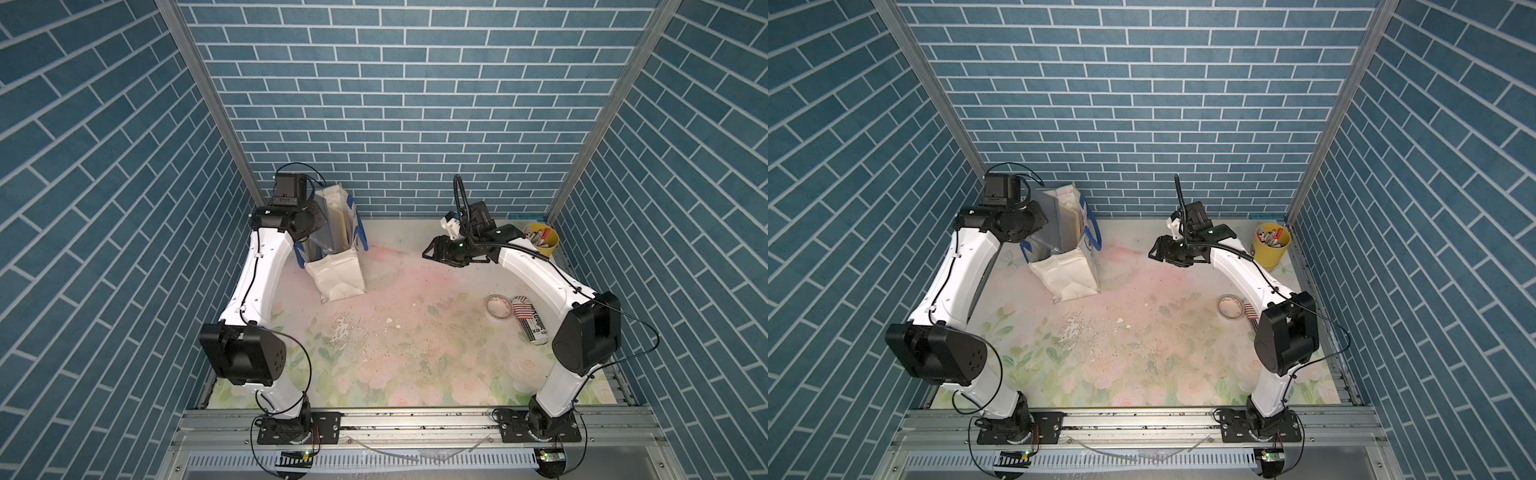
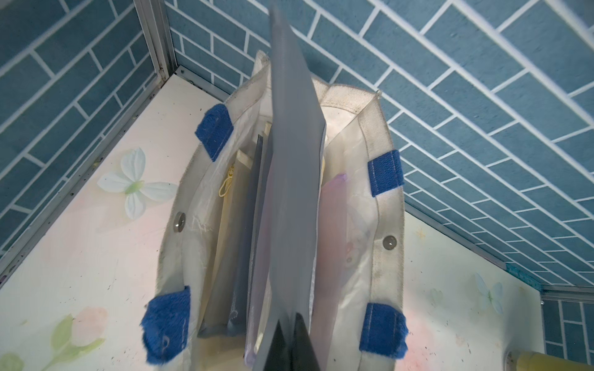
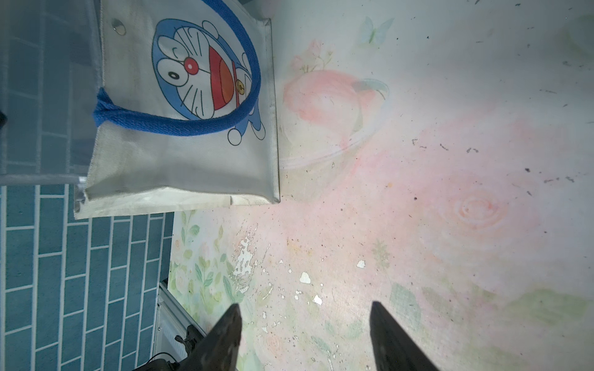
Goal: Put the pencil pouch into the canvas bag
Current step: Place the pencil pouch in the canvas bag.
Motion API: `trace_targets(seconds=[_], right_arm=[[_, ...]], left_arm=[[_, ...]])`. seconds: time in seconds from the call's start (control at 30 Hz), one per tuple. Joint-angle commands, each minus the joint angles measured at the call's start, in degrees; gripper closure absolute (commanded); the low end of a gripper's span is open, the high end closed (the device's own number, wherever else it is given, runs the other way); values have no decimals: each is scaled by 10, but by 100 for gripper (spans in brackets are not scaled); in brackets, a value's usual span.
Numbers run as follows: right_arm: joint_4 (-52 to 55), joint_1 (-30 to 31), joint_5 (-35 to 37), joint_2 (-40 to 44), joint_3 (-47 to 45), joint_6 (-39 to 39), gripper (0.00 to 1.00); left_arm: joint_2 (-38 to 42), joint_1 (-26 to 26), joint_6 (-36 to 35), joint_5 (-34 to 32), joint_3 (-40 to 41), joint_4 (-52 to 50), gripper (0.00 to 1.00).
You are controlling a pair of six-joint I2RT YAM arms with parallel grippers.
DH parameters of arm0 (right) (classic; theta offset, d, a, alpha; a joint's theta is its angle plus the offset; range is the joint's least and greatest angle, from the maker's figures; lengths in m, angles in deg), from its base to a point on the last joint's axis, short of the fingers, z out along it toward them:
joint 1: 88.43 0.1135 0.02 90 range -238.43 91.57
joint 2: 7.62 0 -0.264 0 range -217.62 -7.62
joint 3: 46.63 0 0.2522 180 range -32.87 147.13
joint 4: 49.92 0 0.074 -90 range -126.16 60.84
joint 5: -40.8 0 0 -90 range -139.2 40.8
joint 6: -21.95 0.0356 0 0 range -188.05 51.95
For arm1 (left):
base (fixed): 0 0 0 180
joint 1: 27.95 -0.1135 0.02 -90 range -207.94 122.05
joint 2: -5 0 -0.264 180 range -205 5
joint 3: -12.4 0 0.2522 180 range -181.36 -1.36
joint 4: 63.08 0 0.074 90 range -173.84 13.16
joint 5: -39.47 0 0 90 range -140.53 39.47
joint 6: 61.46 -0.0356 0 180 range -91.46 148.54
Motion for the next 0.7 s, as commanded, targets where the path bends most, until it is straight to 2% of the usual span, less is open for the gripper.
trace_targets(seconds=[0.0,0.43,0.57,0.67], right_arm=[[16,2,12,21,13,-1,37],[11,2,33,42,-5,2,37],[12,2,39,47,-11,2,37],[12,2,47,55,-18,1,36]], left_arm=[[-24,-4,-5,5,-23,15,100],[-54,19,26,-1,73,92,100],[-59,22,27,5,86,113,90],[-55,23,21,11,85,116,77]])
